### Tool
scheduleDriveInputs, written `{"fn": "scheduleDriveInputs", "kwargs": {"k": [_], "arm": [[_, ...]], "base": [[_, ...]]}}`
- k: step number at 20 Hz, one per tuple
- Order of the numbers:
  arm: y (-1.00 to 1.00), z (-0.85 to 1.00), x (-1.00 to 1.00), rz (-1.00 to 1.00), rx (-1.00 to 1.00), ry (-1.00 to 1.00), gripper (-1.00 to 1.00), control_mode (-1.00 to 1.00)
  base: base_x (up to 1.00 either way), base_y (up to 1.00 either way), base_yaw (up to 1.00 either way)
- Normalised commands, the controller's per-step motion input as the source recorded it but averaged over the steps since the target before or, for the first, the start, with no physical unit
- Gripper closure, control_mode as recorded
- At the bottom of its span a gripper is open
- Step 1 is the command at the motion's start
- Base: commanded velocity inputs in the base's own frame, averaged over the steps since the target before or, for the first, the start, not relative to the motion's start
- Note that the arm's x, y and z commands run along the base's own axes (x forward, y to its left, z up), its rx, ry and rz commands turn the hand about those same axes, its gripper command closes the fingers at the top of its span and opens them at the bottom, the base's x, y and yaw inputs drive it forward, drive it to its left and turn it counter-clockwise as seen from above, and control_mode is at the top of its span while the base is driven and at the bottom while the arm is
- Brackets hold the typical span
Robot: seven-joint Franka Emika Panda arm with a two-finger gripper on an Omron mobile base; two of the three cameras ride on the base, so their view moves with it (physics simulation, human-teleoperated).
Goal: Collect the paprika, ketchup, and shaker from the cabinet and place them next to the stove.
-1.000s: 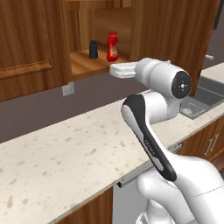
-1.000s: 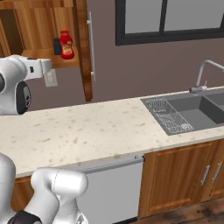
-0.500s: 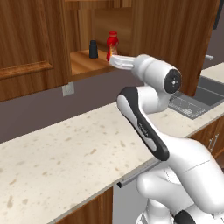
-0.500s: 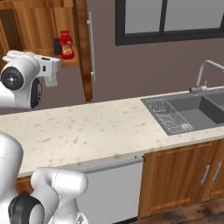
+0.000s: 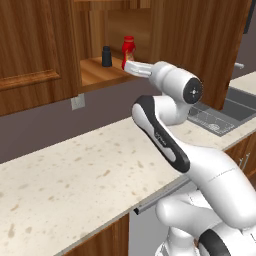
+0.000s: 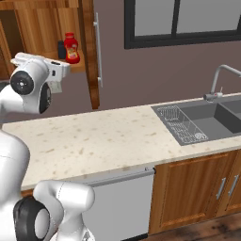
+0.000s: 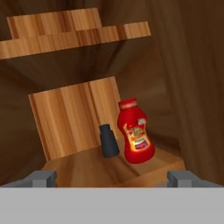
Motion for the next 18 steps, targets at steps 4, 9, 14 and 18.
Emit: {"fn": "scheduleDriveInputs", "kwargs": {"k": [4, 9, 14, 18], "arm": [[0.07, 0.2, 0.01, -0.12, -0.02, 0.0, -1.0, -1.0], [0.0, 0.07, 0.0, -0.16, -0.06, 0.0, -1.0, -1.0], [0.14, 0.0, 0.06, -0.19, -0.05, 0.0, -1.0, -1.0], [0.14, 0.0, 0.07, -0.17, -0.03, 0.0, -1.0, -1.0]], "base": [[0.0, 0.0, 0.0], [0.0, 0.0, 0.0], [0.0, 0.0, 0.0], [0.0, 0.0, 0.0]]}}
